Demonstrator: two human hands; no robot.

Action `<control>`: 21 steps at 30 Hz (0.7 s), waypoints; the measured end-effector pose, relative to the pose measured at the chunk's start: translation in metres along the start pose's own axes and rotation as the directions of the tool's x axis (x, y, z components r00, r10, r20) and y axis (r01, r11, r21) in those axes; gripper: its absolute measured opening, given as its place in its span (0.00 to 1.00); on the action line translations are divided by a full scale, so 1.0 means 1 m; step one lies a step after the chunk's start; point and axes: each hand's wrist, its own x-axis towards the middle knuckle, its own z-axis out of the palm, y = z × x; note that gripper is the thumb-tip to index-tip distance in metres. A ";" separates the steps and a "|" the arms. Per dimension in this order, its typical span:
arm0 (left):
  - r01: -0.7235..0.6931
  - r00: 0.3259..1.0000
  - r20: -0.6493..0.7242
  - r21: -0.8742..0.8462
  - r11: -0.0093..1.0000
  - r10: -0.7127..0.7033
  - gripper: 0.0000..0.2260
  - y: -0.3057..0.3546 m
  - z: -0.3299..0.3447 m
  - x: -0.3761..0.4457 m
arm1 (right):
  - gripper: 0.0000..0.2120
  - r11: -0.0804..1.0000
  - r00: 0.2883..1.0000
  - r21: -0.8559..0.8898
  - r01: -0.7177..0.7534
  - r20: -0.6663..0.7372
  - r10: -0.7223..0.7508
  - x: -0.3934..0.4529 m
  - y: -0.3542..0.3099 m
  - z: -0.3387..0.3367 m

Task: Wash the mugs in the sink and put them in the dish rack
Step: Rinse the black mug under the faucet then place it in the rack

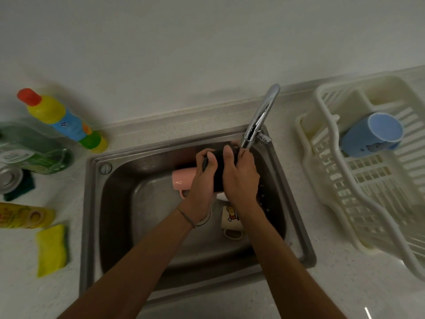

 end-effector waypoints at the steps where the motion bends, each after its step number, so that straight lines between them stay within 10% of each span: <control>1: 0.049 0.999 0.013 -0.044 0.998 -0.048 0.13 0.003 -0.003 0.000 | 0.19 0.989 0.995 0.127 -0.080 0.064 0.072 0.005 0.001 -0.003; 9: 0.147 0.989 0.029 -0.084 0.986 -0.145 0.23 0.006 -0.013 0.003 | 0.23 0.593 0.806 0.562 -0.577 0.511 0.299 0.013 0.015 -0.019; 16: -0.166 0.975 -0.064 0.415 0.895 0.211 0.10 0.000 -0.021 0.018 | 0.42 0.662 0.877 0.586 -0.468 0.402 0.264 0.006 0.010 -0.011; 21: -0.336 0.869 -0.066 0.651 0.681 0.491 0.14 -0.003 -0.024 0.010 | 0.17 0.719 0.939 0.604 -0.342 0.204 0.275 0.014 0.010 -0.012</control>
